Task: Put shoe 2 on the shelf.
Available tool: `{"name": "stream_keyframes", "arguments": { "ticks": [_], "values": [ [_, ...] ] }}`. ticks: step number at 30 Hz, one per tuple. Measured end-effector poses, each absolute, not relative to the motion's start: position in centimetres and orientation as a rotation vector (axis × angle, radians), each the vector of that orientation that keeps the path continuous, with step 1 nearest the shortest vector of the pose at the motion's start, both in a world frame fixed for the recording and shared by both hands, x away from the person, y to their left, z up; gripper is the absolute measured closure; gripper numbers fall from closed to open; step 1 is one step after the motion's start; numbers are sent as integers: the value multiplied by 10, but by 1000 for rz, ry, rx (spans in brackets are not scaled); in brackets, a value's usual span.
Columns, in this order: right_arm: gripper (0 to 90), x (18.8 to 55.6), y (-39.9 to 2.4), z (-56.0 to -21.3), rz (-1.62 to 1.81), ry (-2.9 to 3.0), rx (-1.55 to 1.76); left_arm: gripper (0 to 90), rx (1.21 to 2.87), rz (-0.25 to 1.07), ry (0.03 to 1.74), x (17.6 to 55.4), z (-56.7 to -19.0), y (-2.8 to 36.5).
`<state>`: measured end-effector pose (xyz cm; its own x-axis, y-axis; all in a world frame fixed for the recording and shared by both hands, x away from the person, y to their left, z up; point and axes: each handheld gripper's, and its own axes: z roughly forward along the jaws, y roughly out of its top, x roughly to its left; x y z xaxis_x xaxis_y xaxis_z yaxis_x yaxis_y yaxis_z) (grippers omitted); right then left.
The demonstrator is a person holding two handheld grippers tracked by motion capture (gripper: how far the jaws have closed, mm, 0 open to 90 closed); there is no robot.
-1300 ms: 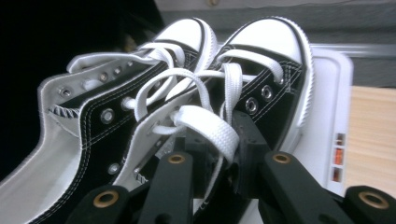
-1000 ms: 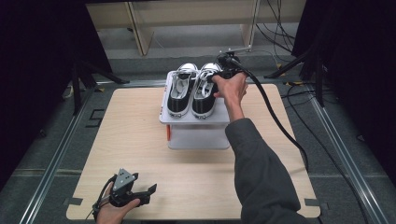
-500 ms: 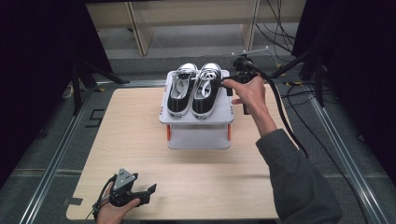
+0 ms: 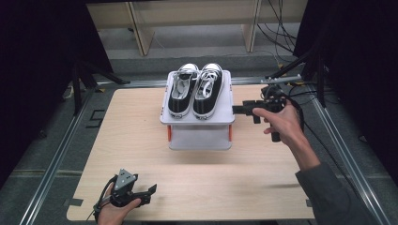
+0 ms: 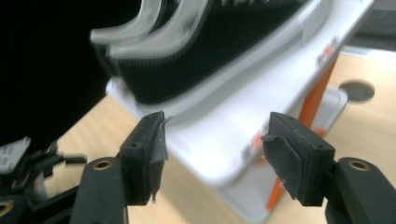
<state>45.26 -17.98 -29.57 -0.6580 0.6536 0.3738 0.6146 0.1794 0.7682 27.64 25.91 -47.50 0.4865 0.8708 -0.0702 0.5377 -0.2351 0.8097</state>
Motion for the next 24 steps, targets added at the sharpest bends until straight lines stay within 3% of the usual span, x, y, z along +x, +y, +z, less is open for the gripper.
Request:
{"name": "stream_keyframes", "arguments": {
  "ticks": [12, 24],
  "values": [
    [342, 400, -223, -347, 1506, 2382, 1237, 161, 1933, 535, 1123, 278, -475, 260],
    [267, 364, -238, -387, 1498, 2405, 1247, 161, 1956, 525, 1147, 276, -476, 260]
  ]
}}
